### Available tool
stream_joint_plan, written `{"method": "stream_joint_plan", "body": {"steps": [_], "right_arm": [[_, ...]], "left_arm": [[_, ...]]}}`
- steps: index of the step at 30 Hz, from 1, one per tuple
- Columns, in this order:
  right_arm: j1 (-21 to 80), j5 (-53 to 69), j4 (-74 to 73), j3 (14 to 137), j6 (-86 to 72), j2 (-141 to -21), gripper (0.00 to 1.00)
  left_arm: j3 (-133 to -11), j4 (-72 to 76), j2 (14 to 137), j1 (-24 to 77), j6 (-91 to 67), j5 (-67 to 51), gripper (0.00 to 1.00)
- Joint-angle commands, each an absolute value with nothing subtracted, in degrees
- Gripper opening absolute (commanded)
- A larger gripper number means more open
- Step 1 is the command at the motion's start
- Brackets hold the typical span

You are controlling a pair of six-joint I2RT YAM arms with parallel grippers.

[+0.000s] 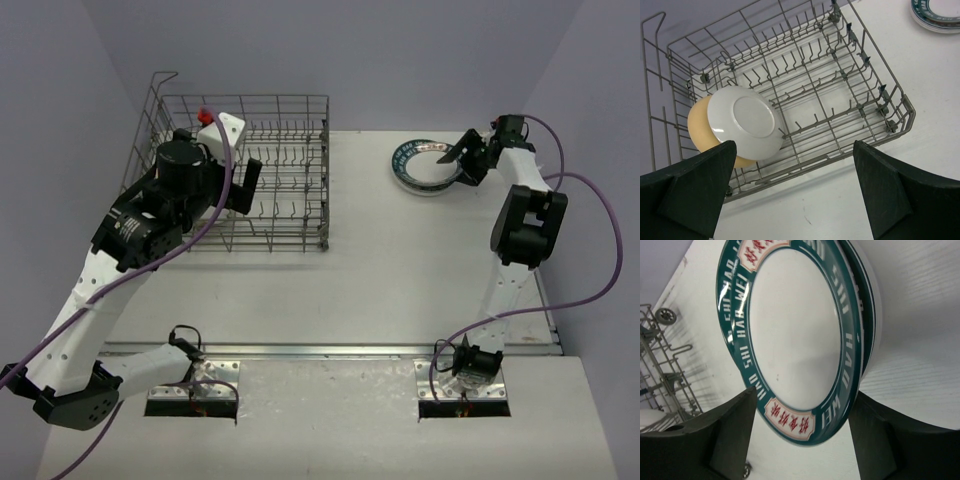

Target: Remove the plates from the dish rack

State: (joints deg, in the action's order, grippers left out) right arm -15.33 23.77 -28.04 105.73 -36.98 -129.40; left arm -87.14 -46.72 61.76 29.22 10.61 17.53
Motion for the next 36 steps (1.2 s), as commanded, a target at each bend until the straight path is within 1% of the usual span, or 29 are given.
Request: {"method": "stream_joint_plan", "body": {"steps": [1, 2, 3, 4, 8, 10, 12, 14, 18, 20, 22, 23, 24, 26, 28, 30, 32, 36], "right_arm": [[-13.6, 19.6, -27.7, 110.4, -34.8, -128.1, 0.84], [-13.4, 18.5, -28.5, 110.7, -34.5, -127.8, 0.91], [-13.2, 17.0, -29.2, 110.8, -34.2, -127.3, 0.91], [-12.9, 14.2, -31.0, 111.2, -33.8, -126.8, 0.94], [-11.6, 6.4, -34.5, 112.7, -31.2, -125.4, 0.96], [-10.6, 0.6, -36.4, 114.1, -28.6, -124.8, 0.97], [-9.4, -2.5, -38.3, 117.0, -25.8, -125.6, 0.99], [-8.2, -6.1, -40.4, 119.2, -22.0, -127.2, 0.99], [-7.5, -9.7, -42.1, 118.8, -19.0, -127.9, 0.99], [-7.6, -8.4, -42.4, 115.6, -18.7, -125.9, 0.99], [-7.6, -3.7, -39.9, 111.6, -18.3, -120.7, 0.99], [-7.6, -3.3, -38.6, 109.4, -18.1, -120.5, 0.99], [-7.5, 2.9, -36.9, 105.6, -17.5, -115.0, 0.99], [-7.4, 6.9, -36.3, 102.0, -16.3, -111.5, 0.99], [-7.4, 11.3, -37.0, 99.7, -15.4, -107.7, 0.99], [-7.4, 15.7, -38.4, 98.2, -14.3, -104.7, 0.99], [-7.4, 17.4, -39.1, 96.5, -13.2, -103.4, 0.99], [-7.3, 21.1, -36.4, 87.9, -12.0, -97.2, 0.99]], "left_arm": [[-87.0, -45.2, 61.2, 28.0, 9.2, 16.2, 1.00], [-86.9, -45.1, 61.2, 27.9, 9.1, 16.2, 1.00], [-86.9, -45.1, 61.2, 27.8, 9.0, 16.2, 1.00], [-87.3, -45.2, 61.2, 27.5, 8.7, 15.9, 1.00], [-88.3, -45.7, 61.4, 26.3, 7.4, 14.1, 1.00], [-88.6, -45.8, 61.6, 25.8, 7.1, 13.8, 1.00], [-88.5, -45.7, 61.7, 25.6, 7.0, 14.1, 1.00], [-88.8, -45.4, 61.9, 24.8, 6.4, 14.4, 1.00], [-90.9, -46.6, 63.0, 20.1, 2.6, 14.5, 1.00], [-93.6, -49.4, 65.4, 14.7, 0.7, 9.7, 1.00], [-94.9, -51.5, 67.3, 10.4, -2.4, 4.6, 1.00], [-95.3, -52.4, 68.4, 8.0, -2.5, 1.3, 1.00], [-95.6, -54.0, 71.7, 3.2, -3.4, -6.7, 1.00], [-94.6, -54.9, 74.2, -3.2, -4.1, -16.2, 1.00], [-92.5, -54.2, 77.5, -8.6, -4.2, -23.2, 0.98], [-90.5, -52.3, 80.0, -10.7, -4.1, -26.2, 0.95], [-89.6, -50.3, 81.4, -12.1, -3.9, -27.4, 0.93], [-89.4, -46.9, 83.9, -13.0, -3.0, -26.8, 0.92]]}}
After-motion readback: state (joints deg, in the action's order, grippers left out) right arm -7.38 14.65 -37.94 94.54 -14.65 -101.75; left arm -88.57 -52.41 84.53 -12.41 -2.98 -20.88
